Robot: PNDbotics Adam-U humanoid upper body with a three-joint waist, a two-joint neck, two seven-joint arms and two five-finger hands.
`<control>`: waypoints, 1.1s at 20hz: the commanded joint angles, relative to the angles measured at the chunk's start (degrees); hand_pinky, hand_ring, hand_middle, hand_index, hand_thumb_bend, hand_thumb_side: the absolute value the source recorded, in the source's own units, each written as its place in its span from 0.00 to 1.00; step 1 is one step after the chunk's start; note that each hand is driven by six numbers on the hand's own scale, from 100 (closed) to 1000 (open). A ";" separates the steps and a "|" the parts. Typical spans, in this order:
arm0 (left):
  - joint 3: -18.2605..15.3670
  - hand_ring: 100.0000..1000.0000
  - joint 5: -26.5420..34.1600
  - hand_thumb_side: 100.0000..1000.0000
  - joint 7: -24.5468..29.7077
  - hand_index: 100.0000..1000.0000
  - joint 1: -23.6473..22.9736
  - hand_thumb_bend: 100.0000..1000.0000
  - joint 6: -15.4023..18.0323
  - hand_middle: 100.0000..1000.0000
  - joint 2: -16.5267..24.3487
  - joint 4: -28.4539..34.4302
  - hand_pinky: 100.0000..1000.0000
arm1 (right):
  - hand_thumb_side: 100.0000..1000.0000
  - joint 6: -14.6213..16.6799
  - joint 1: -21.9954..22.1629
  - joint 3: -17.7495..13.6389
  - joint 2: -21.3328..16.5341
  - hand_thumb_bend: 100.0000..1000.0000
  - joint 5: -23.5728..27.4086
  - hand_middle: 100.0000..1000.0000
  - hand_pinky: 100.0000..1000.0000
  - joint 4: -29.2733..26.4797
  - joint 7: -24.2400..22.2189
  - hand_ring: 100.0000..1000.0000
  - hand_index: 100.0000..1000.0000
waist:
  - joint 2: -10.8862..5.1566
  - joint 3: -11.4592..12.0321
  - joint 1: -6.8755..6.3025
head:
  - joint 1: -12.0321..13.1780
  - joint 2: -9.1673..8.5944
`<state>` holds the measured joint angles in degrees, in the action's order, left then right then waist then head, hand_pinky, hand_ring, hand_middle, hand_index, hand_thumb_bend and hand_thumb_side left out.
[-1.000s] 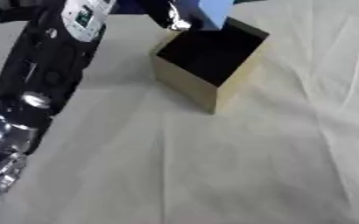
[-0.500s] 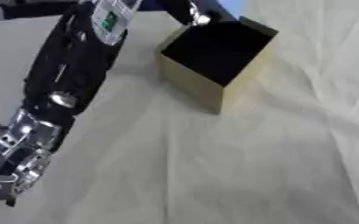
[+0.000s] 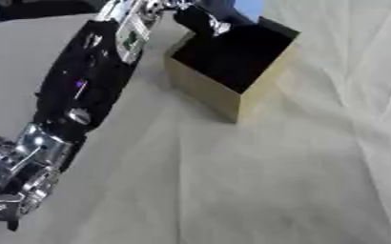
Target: Pick up objects on the table and place them in the box.
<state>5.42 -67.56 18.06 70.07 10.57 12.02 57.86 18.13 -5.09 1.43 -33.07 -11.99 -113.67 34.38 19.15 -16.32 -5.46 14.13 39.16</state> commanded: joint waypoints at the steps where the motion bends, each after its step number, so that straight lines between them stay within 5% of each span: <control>1: -0.10 0.84 -3.00 0.48 -3.05 0.86 0.84 0.41 0.87 0.72 0.50 -1.44 0.92 | 0.79 0.01 -0.52 -0.34 -0.79 0.00 0.27 0.54 0.62 -0.93 -0.14 0.75 0.70 | -0.94 -0.32 0.33 | 0.31 -0.28; 6: 0.21 0.95 -7.62 0.56 -6.19 0.97 0.62 0.67 0.19 0.84 0.94 -5.27 0.97 | 0.79 -0.01 -0.47 -0.37 -0.84 0.00 0.32 0.54 0.62 -0.93 -0.12 0.75 0.70 | -1.06 -0.50 0.13 | 0.36 0.06; 12: -0.13 0.98 -12.85 0.58 -6.21 1.00 0.64 0.74 -0.55 0.87 1.00 -5.65 0.98 | 0.79 -0.17 -0.26 -0.39 -0.72 0.00 0.27 0.54 0.62 -0.93 -0.08 0.75 0.70 | -1.23 -0.54 0.01 | 0.31 0.30; 16: -0.52 0.97 -13.17 0.61 -7.42 0.97 0.44 0.65 -0.41 0.85 0.94 -4.62 0.98 | 0.79 -0.18 -0.01 -0.46 -0.66 0.00 0.16 0.54 0.62 -0.93 0.03 0.75 0.70 | -1.29 -0.43 0.14 | 0.24 0.44; 22: -3.02 0.91 -8.19 0.70 -12.14 0.89 -0.57 0.27 0.07 0.78 2.24 2.86 0.94 | 0.79 -0.22 1.36 -1.07 -0.67 0.00 -0.44 0.54 0.62 -0.93 0.85 0.74 0.69 | -2.01 0.74 0.49 | -1.07 1.59</control>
<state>3.55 -76.89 7.10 68.47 10.62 12.36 58.02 17.92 -3.62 1.15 -32.76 -12.04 -113.67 34.86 18.36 -15.44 -5.70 13.40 40.09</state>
